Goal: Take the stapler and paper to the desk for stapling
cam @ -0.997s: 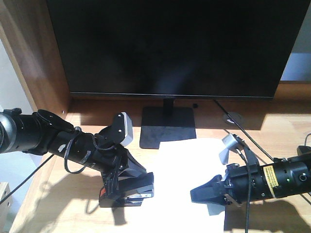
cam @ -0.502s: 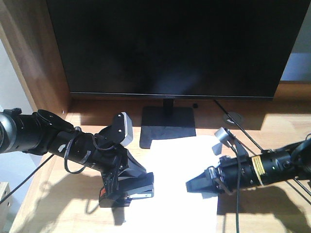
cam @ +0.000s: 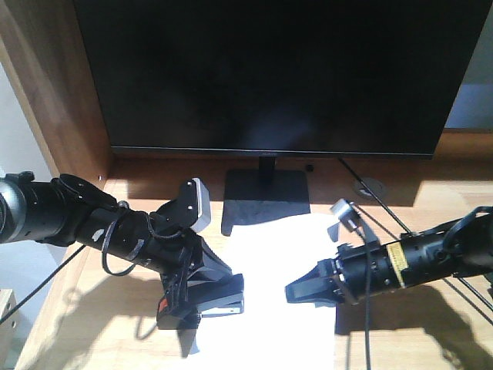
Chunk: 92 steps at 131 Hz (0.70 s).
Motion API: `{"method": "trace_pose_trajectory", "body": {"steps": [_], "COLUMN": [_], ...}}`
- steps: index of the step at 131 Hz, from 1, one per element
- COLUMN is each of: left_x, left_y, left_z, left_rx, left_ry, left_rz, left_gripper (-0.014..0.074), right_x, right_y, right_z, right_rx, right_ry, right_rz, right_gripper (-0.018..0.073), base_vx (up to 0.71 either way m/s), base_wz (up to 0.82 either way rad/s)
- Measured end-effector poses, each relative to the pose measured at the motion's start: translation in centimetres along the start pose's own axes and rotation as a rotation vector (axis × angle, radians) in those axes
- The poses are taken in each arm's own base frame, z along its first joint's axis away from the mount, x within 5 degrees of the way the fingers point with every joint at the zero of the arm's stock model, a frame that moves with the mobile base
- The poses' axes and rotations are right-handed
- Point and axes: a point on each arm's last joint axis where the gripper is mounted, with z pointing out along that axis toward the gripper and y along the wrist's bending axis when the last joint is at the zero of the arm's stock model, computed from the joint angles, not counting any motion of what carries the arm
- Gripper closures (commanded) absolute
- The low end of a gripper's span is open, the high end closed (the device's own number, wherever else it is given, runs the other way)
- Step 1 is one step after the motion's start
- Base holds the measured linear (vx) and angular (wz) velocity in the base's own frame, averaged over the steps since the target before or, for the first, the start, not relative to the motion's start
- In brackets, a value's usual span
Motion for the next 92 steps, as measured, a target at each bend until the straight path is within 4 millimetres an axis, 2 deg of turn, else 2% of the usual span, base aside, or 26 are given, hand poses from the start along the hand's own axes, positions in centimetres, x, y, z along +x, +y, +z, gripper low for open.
{"method": "trace_pose_trajectory", "body": {"steps": [21, 92], "left_x": [0.0, 0.0], "left_y": [0.0, 0.0], "left_z": [0.0, 0.0], "left_rx": [0.000, 0.000], "left_ry": [0.000, 0.000], "left_rz": [0.000, 0.000], "left_gripper": [0.0603, 0.0603], "right_x": [0.0, -0.1], "right_y": [0.5, 0.4], "right_z": [1.0, 1.1], "right_rx": [-0.012, -0.004], "right_ry": [0.031, 0.030], "right_rz": [-0.021, -0.021], "right_gripper": [0.0562, 0.0562], "base_vx": [0.00, 0.00], "base_wz": [0.00, 0.00]}}
